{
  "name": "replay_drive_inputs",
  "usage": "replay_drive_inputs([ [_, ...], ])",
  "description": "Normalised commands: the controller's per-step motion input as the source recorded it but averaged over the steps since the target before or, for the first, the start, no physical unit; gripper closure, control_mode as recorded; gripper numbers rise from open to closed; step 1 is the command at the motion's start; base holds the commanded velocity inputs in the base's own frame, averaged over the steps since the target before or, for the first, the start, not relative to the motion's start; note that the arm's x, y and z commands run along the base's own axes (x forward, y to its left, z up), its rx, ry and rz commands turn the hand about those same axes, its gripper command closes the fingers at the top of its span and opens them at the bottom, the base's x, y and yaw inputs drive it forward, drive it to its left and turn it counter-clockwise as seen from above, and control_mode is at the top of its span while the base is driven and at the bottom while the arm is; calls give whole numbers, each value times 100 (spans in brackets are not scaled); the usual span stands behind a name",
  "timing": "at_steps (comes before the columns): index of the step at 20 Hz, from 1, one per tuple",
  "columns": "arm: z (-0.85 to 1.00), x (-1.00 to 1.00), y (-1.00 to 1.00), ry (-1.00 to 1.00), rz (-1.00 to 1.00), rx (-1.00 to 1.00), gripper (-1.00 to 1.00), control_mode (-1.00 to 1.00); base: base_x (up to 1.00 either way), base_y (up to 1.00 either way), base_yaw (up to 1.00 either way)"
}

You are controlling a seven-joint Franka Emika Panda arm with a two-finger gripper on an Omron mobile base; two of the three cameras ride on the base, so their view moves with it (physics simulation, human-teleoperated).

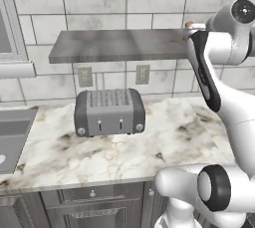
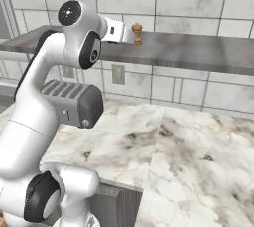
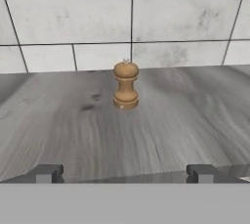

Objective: Take 2 condiments from the cabinet and move them on the counter near the stove.Make sure the condiments are lined up with each other, next to each other.

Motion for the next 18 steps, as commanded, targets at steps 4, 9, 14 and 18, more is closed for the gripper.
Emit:
replay_drive_inputs([
  [4, -4, 33, 0, 0, 0, 0, -100, -100, 0, 0, 0],
  [9, -5, 33, -2, 0, 0, 0, -100, -100, 0, 0, 0],
  [14, -1, 28, -6, 0, 0, 0, -100, -100, 0, 0, 0],
  [18, -5, 24, -12, 1, 0, 0, -100, -100, 0, 0, 0],
])
